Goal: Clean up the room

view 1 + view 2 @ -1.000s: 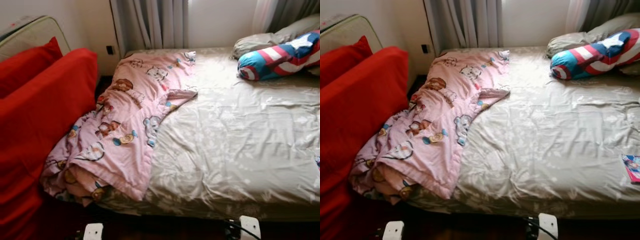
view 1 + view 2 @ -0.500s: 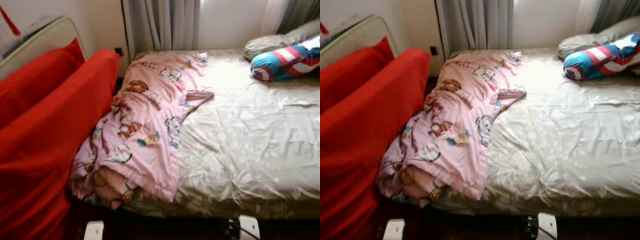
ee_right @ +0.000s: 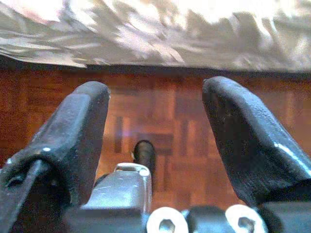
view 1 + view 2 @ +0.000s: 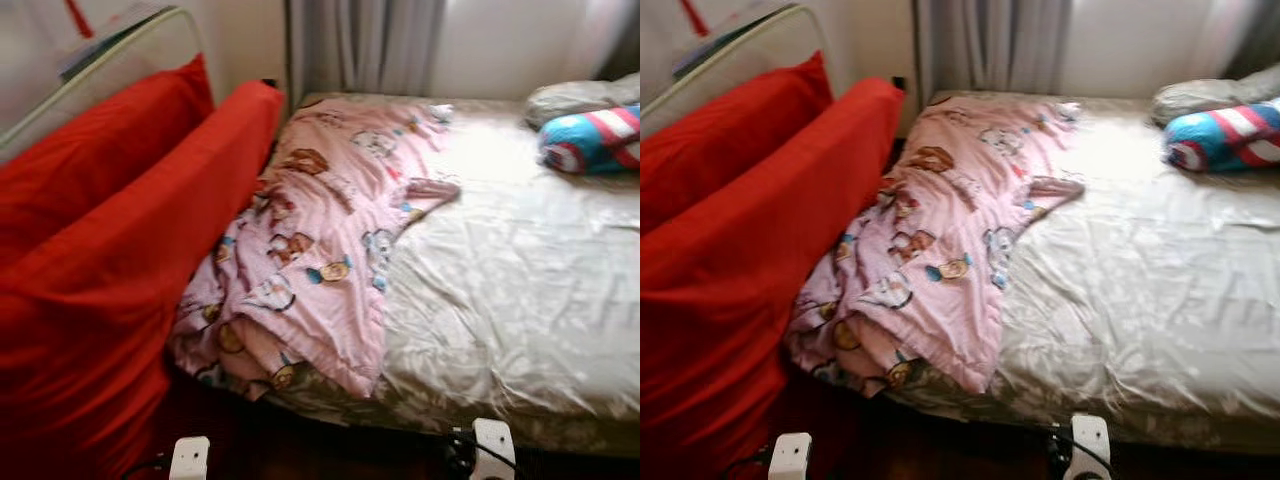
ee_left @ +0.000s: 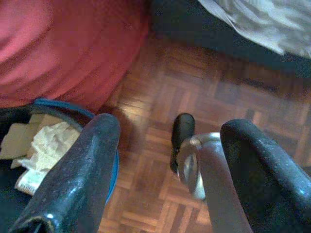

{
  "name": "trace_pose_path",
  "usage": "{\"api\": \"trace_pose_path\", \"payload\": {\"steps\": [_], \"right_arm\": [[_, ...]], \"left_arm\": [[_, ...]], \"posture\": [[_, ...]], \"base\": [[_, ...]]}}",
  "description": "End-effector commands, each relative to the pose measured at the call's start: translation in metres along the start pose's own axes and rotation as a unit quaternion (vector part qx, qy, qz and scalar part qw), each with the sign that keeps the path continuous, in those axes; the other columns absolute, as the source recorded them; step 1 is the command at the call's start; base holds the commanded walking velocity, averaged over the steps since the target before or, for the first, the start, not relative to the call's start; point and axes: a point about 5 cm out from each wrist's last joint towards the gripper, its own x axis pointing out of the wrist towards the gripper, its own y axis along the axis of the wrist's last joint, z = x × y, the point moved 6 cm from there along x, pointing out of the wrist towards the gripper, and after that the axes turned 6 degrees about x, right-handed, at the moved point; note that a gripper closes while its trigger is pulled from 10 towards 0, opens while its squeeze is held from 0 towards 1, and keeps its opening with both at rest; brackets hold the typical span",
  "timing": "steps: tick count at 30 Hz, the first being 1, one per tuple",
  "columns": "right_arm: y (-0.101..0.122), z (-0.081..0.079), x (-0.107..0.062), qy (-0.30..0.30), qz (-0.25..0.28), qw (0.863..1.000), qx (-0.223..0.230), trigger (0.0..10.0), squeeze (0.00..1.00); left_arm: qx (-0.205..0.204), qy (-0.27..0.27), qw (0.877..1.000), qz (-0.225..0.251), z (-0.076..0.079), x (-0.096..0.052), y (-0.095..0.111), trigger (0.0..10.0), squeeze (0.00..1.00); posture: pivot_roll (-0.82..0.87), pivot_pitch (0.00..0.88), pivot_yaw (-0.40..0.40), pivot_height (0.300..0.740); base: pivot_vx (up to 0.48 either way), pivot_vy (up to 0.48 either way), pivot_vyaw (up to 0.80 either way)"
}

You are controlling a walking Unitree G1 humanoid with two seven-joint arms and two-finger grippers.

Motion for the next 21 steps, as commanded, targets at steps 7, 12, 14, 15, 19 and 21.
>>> {"api": "trace_pose_path", "payload": {"steps": [7,12,14,15,19,21], "right_arm": [[-0.004,0.002,-0.001,-0.009,-0.004,1.0,0.018,10.0,0.0],[-0.006,0.003,-0.002,-0.009,-0.003,1.0,0.013,10.0,0.0],[-0.009,0.003,-0.003,-0.01,-0.007,1.0,0.01,10.0,0.0],[-0.012,0.003,-0.003,-0.009,-0.008,1.0,0.009,10.0,0.0],[-0.015,0.004,-0.004,-0.009,-0.01,1.0,0.009,10.0,0.0],[-0.019,0.006,-0.006,-0.01,-0.013,1.0,0.01,10.0,0.0]], "left_arm": [[-0.005,0.001,1.0,-0.014,0.0,-0.001,-0.008,10.0,0.0],[-0.004,0.001,1.0,-0.017,0.001,-0.002,-0.011,10.0,0.0],[-0.011,0.007,1.0,-0.019,0.0,-0.003,-0.015,10.0,0.0],[-0.015,0.009,1.0,-0.02,0.0,-0.004,-0.017,10.0,0.0],[-0.018,0.012,1.0,-0.022,-0.001,-0.005,-0.02,10.0,0.0],[-0.016,0.012,0.999,-0.026,-0.001,-0.006,-0.025,10.0,0.0]], "posture": [[-0.09,0.007,0.024,0.74],[-0.08,0.0,0.017,0.74],[-0.06,0.0,0.007,0.74],[-0.06,0.0,0.006,0.74],[-0.05,0.0,0.008,0.74],[-0.04,0.0,0.002,0.74]], "base": [[0.0,0.0,0.0],[0.0,0.0,0.0],[0.0,0.0,0.67],[0.0,0.0,0.8],[0.0,0.0,0.8],[0.0,0.0,0.8]]}}
